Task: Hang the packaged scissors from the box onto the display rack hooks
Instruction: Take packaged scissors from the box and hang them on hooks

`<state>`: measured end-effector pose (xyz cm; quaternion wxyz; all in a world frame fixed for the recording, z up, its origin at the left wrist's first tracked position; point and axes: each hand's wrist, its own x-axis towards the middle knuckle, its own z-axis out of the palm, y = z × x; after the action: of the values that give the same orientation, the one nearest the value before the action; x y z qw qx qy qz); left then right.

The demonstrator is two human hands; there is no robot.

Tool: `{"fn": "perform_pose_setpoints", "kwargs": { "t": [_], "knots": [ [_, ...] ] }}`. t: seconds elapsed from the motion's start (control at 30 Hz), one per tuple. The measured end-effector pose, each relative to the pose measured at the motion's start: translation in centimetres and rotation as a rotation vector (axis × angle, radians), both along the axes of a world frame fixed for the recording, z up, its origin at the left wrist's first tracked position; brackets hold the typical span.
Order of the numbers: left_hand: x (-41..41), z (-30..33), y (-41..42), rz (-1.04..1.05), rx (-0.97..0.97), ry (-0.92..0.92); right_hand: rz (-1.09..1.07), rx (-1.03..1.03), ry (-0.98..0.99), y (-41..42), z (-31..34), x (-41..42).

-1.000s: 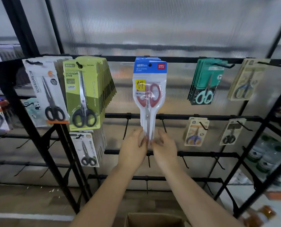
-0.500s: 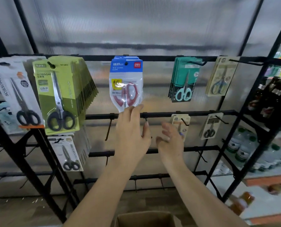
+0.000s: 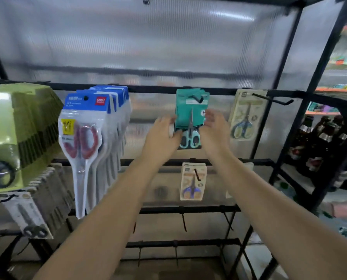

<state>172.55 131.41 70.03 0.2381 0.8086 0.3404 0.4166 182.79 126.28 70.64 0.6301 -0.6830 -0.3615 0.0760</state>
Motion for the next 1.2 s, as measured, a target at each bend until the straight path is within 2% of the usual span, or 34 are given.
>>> {"fn": "perform_pose_setpoints", "kwargs": {
  "t": [0.13,0.3,0.37,0.47,0.63,0.77,0.97,1.1,1.2],
  "knots": [
    [3.2,2.1,0.8,-0.158,-0.102,-0.187,0.111,-0.03,-0.107,1.6,2.9,2.3],
    [5.7,1.9,1.6,-0.136,-0.174,-0.251,0.22,-0.088,-0.149,2.3,2.8,4.0],
    [6.1,1.2,1.5,-0.091,-0.168,-0.221,0.226,-0.115,-0.143,2.0,1.8,5.6],
    [6.5,0.3,1.0,-0.025,-0.13,-0.148,0.096,-0.158,-0.111,1.1,-0.4,9.0],
    [7.8,-0.1,1.7,0.029,0.056,-0.025,-0.199,-0.293,-0.395,0.5,-1.2,14.7],
    [8.6,-0.1,2.3,0.121,0.155,0.084,-0.158,-0.512,-0.504,0.9,-0.2,16.4],
    [8.8,-0.7,2.6,0.133,0.192,0.328,-0.095,-0.585,-0.635,1.4,-0.2,18.7],
    [8.7,-3.7,2.0,0.164,0.207,0.394,-0.122,-0.546,-0.7,0.2,-3.6,18.9],
    [8.9,-7.1,1.5,0.132,0.162,0.393,-0.083,-0.648,-0.662,-1.2,-7.6,19.0]
  ]
}}
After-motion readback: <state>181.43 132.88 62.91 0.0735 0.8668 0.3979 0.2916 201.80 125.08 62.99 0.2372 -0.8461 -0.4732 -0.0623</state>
